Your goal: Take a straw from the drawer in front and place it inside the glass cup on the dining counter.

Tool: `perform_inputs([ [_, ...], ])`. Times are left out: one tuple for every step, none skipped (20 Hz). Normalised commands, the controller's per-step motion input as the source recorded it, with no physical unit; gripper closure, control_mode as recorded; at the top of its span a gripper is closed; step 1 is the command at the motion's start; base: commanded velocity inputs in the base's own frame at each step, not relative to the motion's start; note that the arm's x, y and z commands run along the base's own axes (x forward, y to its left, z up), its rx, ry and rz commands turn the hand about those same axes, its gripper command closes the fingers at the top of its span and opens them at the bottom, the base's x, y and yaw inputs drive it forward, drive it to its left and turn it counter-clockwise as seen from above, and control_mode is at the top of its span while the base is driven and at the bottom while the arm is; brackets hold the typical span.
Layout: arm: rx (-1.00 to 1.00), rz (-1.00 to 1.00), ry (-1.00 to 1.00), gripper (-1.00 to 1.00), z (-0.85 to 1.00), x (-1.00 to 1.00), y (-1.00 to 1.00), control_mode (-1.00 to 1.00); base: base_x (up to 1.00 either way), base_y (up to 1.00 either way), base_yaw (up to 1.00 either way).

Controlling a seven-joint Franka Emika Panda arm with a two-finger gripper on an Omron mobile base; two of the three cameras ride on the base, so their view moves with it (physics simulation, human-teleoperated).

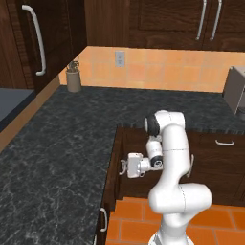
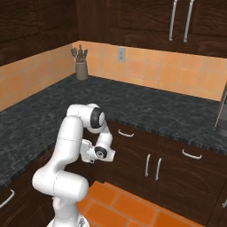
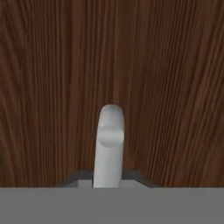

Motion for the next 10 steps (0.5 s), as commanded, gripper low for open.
perform_inputs([
  [0.0, -0.09, 0.0, 1.0, 0.0, -0.57, -1.0, -1.0, 0.0, 0.0, 0.0],
  [0.01, -0.09, 0.0, 1.0, 0.0, -0.58, -1.0, -1.0, 0.0, 0.0, 0.0],
  [0.01, -0.1, 0.0, 1.0, 0.0, -0.57, -1.0, -1.0, 0.0, 0.0, 0.0],
  [0.0, -0.1, 0.0, 1.0, 0.0, -0.52, -1.0, -1.0, 0.0, 0.0, 0.0],
  [0.0, -0.11, 0.0, 1.0, 0.0, -0.48, -1.0, -1.0, 0.0, 0.0, 0.0],
  [0.0, -0.11, 0.01, 1.0, 0.01, -0.47, -1.0, -1.0, 0.0, 0.0, 0.0],
  [0.0, -0.12, 0.03, 1.0, 0.03, -0.43, -1.0, -1.0, 0.0, 0.0, 0.0],
  [0.0, -0.13, 0.03, 1.0, 0.06, -0.41, -1.0, -1.0, 0.0, 0.0, 0.0],
  [0.0, -0.14, 0.04, 1.0, 0.08, -0.36, -1.0, -1.0, 0.0, 0.0, 0.0],
  [0.0, -0.14, 0.06, 1.0, 0.09, -0.31, -1.0, -1.0, 0.0, 0.0, 0.0],
])
